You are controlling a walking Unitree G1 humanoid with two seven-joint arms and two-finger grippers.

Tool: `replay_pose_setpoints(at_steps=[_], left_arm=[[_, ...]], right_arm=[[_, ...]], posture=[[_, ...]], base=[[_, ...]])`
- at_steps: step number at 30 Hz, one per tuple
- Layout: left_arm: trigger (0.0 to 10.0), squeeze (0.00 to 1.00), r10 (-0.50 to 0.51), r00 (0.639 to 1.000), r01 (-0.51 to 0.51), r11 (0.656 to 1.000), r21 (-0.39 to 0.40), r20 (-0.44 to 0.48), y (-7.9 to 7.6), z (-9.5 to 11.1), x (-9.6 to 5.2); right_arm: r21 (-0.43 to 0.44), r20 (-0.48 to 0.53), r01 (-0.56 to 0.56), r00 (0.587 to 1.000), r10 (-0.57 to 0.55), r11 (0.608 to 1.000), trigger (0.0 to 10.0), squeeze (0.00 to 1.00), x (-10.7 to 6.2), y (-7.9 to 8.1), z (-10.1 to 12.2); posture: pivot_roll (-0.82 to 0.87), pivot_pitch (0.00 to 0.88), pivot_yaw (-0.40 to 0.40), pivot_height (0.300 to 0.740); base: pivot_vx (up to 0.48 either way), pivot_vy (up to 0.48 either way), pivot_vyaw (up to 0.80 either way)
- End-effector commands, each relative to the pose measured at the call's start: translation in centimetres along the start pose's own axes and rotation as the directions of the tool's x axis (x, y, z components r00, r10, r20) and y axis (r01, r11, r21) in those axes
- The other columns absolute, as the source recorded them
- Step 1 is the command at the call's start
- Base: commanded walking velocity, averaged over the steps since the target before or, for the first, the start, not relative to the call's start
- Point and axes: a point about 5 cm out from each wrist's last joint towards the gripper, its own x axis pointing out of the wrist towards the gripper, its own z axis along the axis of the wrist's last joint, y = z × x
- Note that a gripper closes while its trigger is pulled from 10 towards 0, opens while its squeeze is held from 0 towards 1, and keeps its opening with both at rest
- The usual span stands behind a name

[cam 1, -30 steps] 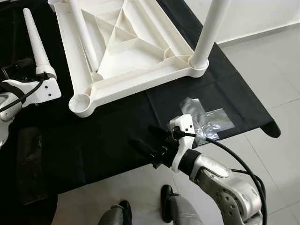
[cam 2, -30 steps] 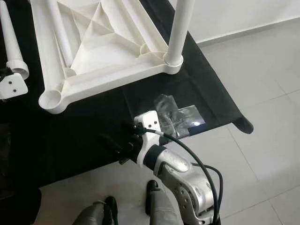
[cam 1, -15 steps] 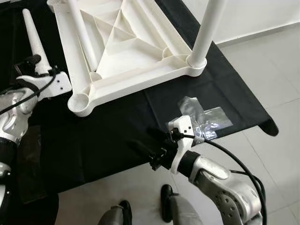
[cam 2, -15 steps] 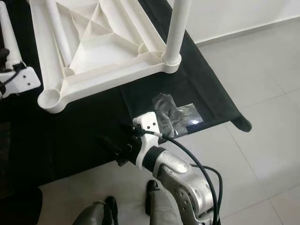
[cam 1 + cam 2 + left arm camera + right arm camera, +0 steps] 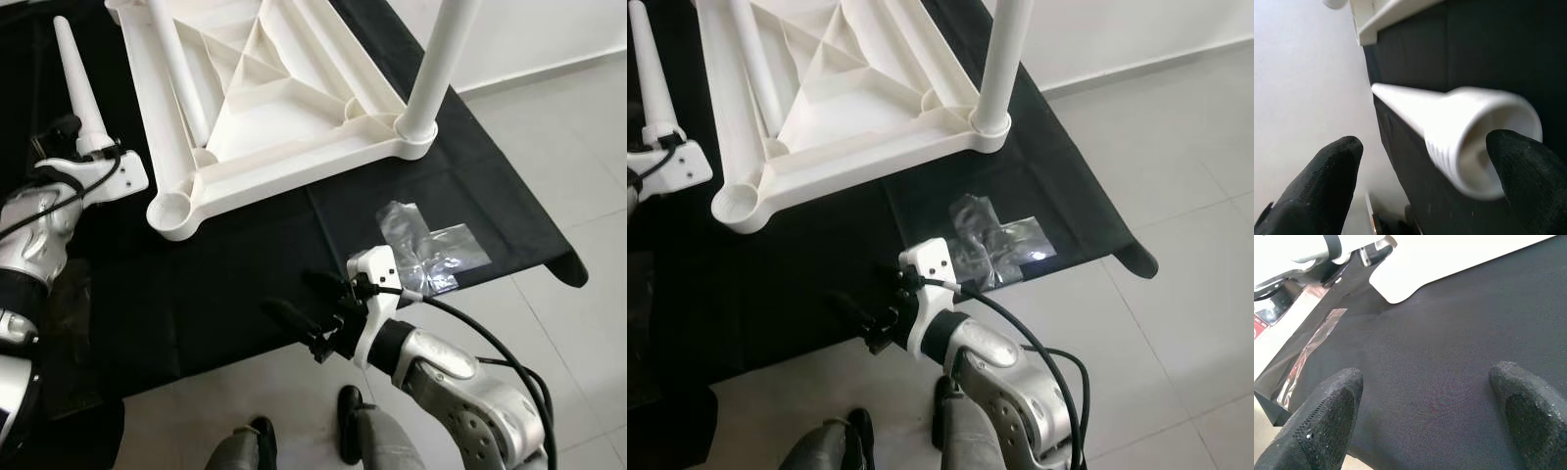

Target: Building children table

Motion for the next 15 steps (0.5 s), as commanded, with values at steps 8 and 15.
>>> replay_pose_setpoints(at_steps=[8, 15], left_arm=[[10.0, 0.00, -0.011, 1.000, 0.011, 1.000, 0.028, 0.000, -1.3, 1.4, 0.9], [0.0, 0.00, 0.030, 0.999, -0.027, 0.996, 0.079, -0.045, -1.5, 1.0, 1.1]], right_arm=[[0.008, -0.010, -0.018, 1.000, 0.018, 1.000, 10.0, 0.00, -0.1, 0.6, -0.2], [0.003, -0.009, -0.013, 1.000, 0.013, 1.000, 10.0, 0.00, -0.1, 0.6, -0.2]], posture=[[-0.15, 0.390, 0.034, 0.740], [-0.17, 0.390, 0.033, 0.740]], base=[[0.000, 0.000, 0.00], [0.000, 0.000, 0.00]])
